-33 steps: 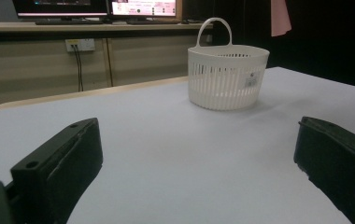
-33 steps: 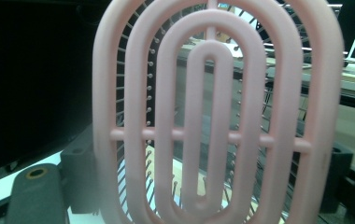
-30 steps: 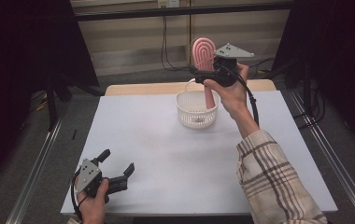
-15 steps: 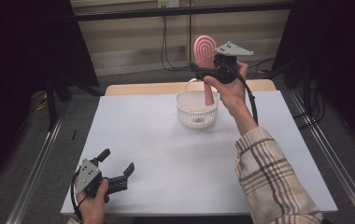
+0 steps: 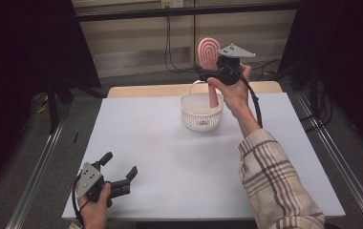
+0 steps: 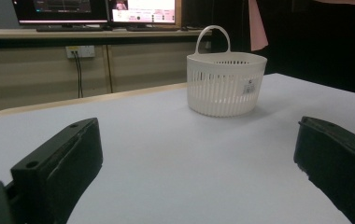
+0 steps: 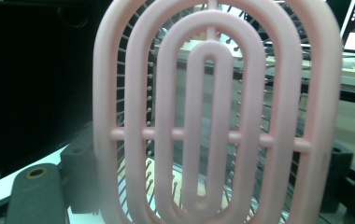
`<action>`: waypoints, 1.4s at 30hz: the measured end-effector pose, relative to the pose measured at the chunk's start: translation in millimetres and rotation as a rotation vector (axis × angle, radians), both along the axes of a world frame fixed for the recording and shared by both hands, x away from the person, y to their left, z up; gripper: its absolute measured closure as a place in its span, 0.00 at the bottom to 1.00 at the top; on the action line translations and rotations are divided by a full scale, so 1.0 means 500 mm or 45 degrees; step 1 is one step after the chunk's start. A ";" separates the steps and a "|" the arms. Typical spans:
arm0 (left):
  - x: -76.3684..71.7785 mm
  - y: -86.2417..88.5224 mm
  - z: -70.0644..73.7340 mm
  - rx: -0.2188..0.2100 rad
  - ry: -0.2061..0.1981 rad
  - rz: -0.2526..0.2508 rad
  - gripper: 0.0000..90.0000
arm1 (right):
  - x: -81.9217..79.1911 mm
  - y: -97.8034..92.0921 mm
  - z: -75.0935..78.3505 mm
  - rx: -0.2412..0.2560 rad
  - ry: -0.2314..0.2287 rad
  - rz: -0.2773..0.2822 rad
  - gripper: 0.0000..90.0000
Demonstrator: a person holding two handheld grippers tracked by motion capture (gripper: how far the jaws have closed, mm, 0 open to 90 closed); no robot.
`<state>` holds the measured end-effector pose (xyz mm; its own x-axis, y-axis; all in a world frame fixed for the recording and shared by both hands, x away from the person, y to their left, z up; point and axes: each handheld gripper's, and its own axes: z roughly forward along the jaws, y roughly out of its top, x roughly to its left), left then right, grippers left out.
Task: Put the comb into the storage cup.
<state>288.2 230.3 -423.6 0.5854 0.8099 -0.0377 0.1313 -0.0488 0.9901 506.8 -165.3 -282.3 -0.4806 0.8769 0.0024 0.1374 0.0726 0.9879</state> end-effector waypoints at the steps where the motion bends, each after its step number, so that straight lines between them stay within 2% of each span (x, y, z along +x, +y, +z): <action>1: 0.000 0.000 0.000 0.003 0.002 -0.001 0.01 | 0.000 0.000 0.000 0.000 0.000 0.000 0.21; 9: 0.000 -0.001 0.000 -0.002 0.003 -0.005 0.01 | 0.005 0.003 -0.011 0.003 0.000 0.001 0.22; 15: 0.000 -0.001 0.000 0.017 0.000 -0.006 0.01 | 0.008 0.001 -0.021 -0.002 0.006 0.000 0.22; 23: 0.001 0.001 0.000 0.011 0.002 -0.001 0.01 | 0.010 -0.007 -0.048 0.033 0.026 -0.007 0.22; 42: 0.001 0.001 -0.001 0.010 0.004 -0.002 0.01 | 0.011 -0.012 -0.075 0.018 0.034 -0.011 0.22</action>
<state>288.8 230.8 -423.9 0.5863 0.8094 -0.0330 0.1341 -0.0567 0.9893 512.2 -171.3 -320.0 -0.4728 0.8807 0.0276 0.1642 0.0573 0.9848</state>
